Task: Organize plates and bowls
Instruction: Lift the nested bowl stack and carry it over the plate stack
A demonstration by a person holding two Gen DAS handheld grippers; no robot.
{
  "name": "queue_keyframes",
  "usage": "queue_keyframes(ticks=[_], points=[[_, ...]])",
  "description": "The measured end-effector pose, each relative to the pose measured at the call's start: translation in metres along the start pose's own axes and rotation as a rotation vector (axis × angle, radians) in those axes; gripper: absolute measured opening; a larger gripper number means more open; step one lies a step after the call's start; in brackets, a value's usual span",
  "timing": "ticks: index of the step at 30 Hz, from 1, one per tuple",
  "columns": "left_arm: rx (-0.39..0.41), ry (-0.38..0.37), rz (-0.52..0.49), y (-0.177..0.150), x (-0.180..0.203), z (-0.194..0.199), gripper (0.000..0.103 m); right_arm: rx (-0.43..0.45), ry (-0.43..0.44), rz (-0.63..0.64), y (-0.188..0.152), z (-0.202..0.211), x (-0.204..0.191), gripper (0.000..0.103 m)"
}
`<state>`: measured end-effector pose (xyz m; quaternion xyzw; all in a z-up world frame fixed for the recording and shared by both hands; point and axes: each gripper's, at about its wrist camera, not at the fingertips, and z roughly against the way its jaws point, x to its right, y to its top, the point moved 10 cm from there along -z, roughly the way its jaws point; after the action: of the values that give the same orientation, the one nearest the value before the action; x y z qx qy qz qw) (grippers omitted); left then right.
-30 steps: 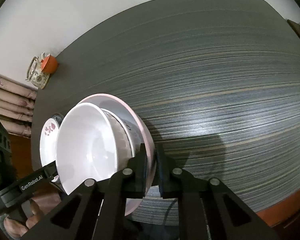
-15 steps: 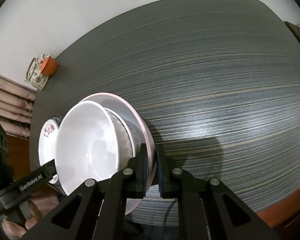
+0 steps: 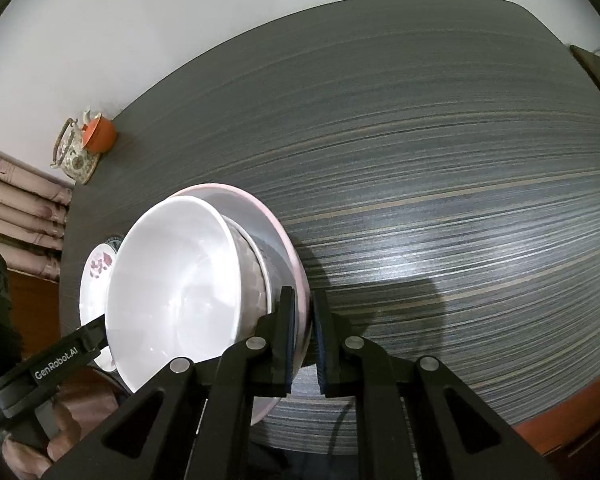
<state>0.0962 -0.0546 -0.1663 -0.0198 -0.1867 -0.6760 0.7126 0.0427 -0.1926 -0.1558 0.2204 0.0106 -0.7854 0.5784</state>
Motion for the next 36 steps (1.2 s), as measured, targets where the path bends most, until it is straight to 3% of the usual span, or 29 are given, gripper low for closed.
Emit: queue_keyframes(ticks=[19, 36], points=[[0.078, 0.007, 0.017, 0.009, -0.018, 0.043, 0.006, 0.046, 0.009, 0.041, 0.013, 0.017, -0.027, 0.011], [0.170, 0.059, 0.143, 0.024, -0.096, 0.095, 0.006, 0.052, 0.064, 0.176, 0.021, 0.021, -0.102, 0.011]])
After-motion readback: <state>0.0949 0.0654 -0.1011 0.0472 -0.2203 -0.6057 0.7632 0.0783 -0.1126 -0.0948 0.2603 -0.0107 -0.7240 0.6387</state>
